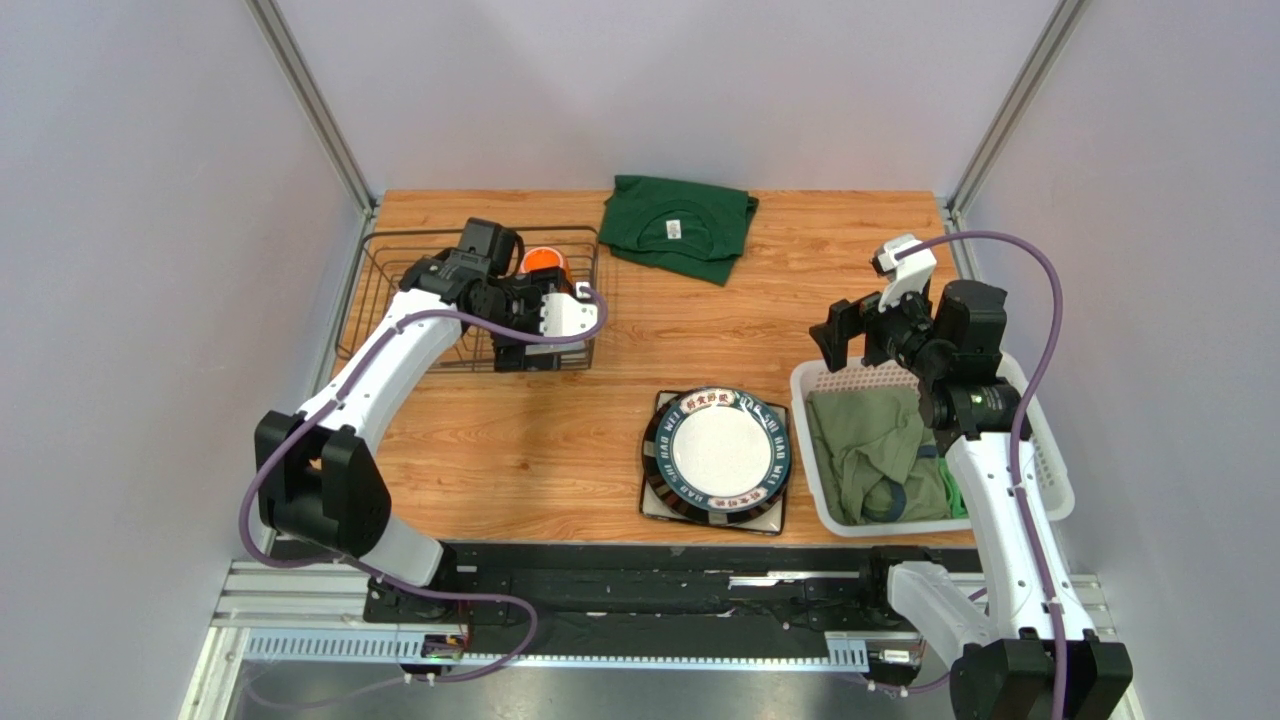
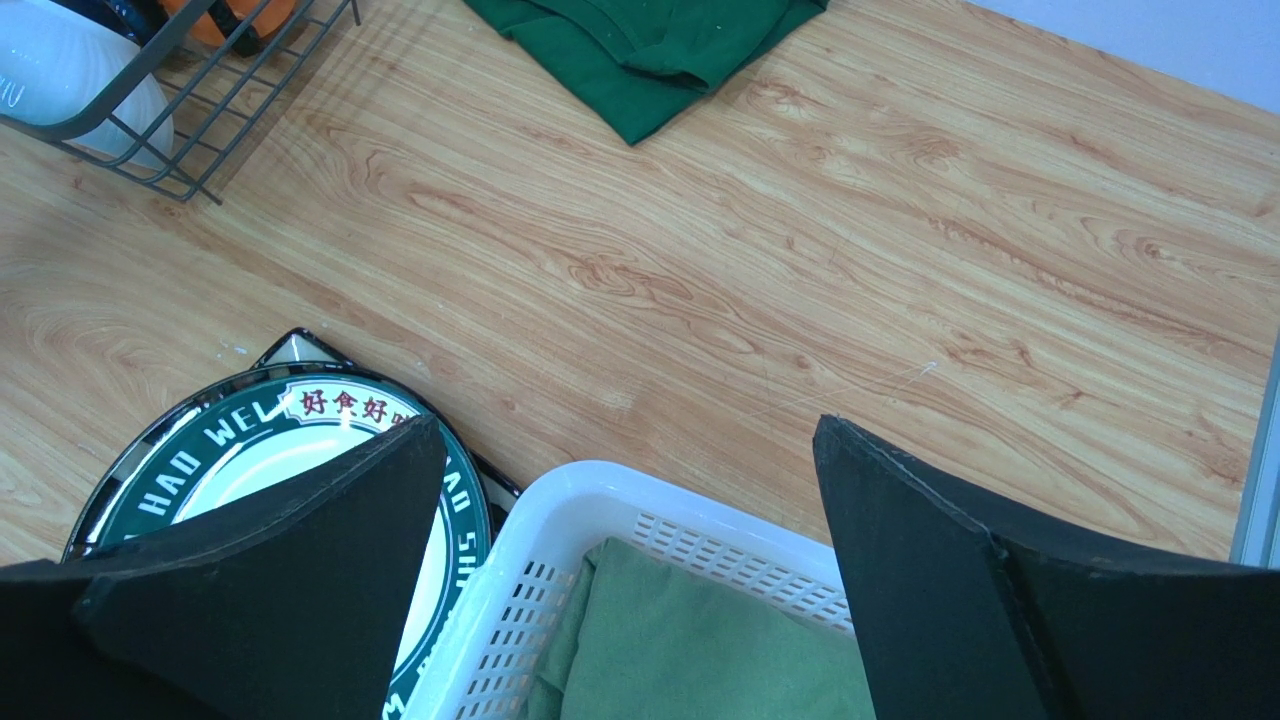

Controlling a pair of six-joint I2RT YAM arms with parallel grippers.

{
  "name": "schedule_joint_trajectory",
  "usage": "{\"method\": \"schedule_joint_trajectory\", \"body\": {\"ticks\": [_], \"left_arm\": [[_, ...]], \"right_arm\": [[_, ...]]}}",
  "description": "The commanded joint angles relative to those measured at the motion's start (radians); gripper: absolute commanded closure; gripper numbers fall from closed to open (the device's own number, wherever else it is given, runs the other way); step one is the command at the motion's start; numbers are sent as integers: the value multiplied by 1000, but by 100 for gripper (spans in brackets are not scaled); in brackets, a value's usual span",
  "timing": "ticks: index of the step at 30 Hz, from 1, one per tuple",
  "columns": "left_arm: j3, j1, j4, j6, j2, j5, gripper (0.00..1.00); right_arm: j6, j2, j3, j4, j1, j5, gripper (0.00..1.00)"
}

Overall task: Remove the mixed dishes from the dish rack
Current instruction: Pick up the bowl from the dish rack.

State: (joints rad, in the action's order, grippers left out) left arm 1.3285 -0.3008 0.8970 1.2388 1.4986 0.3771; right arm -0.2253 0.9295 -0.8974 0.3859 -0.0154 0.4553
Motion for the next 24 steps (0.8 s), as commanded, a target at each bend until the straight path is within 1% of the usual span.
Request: {"method": "schedule_joint_trajectory", "body": {"ticks": [1,11,24], "left_arm": [[9,9,-38,68,32,42,2],[44,22,-53,74,98,48,1],[156,28,37,80,195,51,1]], "right_arm": [[-5,-20,-15,-16,0,6,1],[-6,-18,-17,-16,0,5,1],[-6,-15,-15,-16,0,3,1]]}}
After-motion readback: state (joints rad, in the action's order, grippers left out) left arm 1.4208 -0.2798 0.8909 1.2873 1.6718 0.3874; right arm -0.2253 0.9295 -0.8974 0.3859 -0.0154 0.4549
